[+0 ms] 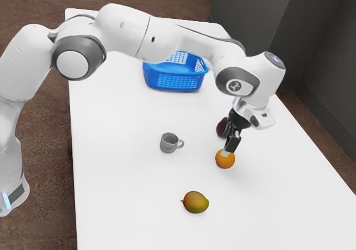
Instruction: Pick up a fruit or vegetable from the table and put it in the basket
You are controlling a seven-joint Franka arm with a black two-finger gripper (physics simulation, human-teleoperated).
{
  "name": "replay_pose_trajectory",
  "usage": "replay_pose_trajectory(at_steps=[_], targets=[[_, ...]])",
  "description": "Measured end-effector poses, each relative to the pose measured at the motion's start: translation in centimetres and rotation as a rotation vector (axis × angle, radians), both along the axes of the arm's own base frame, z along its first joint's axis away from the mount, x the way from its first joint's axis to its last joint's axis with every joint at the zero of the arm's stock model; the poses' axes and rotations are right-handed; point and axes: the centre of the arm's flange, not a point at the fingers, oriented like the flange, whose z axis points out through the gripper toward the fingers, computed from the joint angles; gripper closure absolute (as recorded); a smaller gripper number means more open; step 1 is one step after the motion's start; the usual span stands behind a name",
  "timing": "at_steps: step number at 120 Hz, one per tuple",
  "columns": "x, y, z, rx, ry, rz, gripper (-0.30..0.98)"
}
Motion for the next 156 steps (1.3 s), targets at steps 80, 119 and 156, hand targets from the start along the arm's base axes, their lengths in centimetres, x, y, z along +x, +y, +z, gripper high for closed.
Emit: replay_pose_trajectory(at_steps=[80, 119, 156], targets=[[0.9, -1.4, -4.5, -0.060, -0.024, -0.013, 0.29], [0.8, -2.7, 3.6, -0.068, -0.110, -0.014, 0.35], [-1.1, 1.3, 14.0, -0.010, -0.157, 0.045, 0.34]])
